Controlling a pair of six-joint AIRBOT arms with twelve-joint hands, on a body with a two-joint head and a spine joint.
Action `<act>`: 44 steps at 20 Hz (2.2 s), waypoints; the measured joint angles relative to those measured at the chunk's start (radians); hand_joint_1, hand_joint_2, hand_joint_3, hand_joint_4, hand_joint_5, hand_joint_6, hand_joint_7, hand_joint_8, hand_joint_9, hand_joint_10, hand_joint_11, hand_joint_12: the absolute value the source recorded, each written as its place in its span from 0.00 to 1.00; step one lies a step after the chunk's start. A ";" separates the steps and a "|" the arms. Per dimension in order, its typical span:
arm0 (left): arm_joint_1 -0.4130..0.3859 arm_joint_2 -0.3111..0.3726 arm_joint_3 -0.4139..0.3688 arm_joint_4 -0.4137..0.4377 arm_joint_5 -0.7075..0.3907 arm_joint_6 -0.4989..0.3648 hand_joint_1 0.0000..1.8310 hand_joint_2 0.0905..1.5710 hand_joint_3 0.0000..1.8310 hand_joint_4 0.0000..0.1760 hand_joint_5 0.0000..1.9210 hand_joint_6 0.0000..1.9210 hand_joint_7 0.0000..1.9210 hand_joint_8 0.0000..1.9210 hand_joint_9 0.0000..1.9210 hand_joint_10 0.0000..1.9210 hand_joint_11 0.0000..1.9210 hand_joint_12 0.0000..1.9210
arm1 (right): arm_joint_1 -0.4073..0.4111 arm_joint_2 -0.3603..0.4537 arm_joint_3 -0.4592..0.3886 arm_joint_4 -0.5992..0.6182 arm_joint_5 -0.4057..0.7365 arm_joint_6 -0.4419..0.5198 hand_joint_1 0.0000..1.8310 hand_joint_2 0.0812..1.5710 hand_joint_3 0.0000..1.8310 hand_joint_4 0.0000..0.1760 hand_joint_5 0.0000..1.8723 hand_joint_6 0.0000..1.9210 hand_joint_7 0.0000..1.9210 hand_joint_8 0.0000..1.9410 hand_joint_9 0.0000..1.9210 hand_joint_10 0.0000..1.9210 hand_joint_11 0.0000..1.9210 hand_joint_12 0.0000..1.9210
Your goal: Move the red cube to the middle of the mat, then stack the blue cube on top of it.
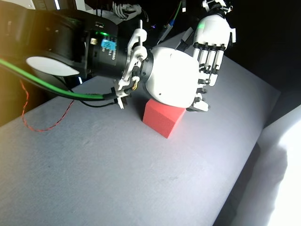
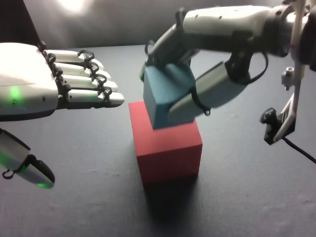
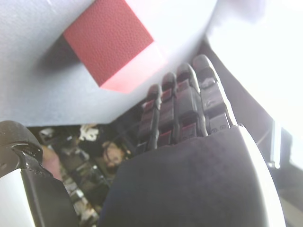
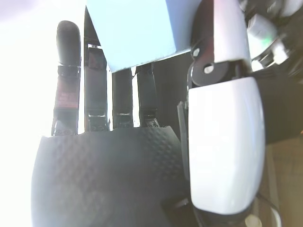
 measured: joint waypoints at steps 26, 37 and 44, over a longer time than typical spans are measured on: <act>0.000 -0.009 0.064 0.004 0.012 0.000 0.26 0.54 0.00 0.00 0.04 0.00 0.06 0.00 0.06 0.00 0.00 0.17 | -0.051 -0.109 0.102 -0.038 0.029 0.013 0.64 0.75 0.00 0.12 0.42 0.65 0.45 0.63 0.44 0.34 0.18 0.73; 0.000 -0.009 0.063 0.002 0.011 0.000 0.25 0.53 0.00 0.00 0.05 0.00 0.07 0.00 0.07 0.00 0.00 0.21 | -0.059 -0.109 0.100 -0.034 0.039 0.017 0.58 0.71 0.00 0.00 0.35 0.33 0.38 0.22 0.30 0.24 0.05 0.73; 0.000 -0.009 0.060 0.001 0.011 -0.002 0.23 0.54 0.00 0.00 0.03 0.00 0.06 0.00 0.06 0.00 0.00 0.15 | -0.059 -0.109 0.098 -0.063 0.033 0.014 0.54 0.61 0.00 0.00 0.26 0.00 0.28 0.00 0.25 0.01 0.00 0.61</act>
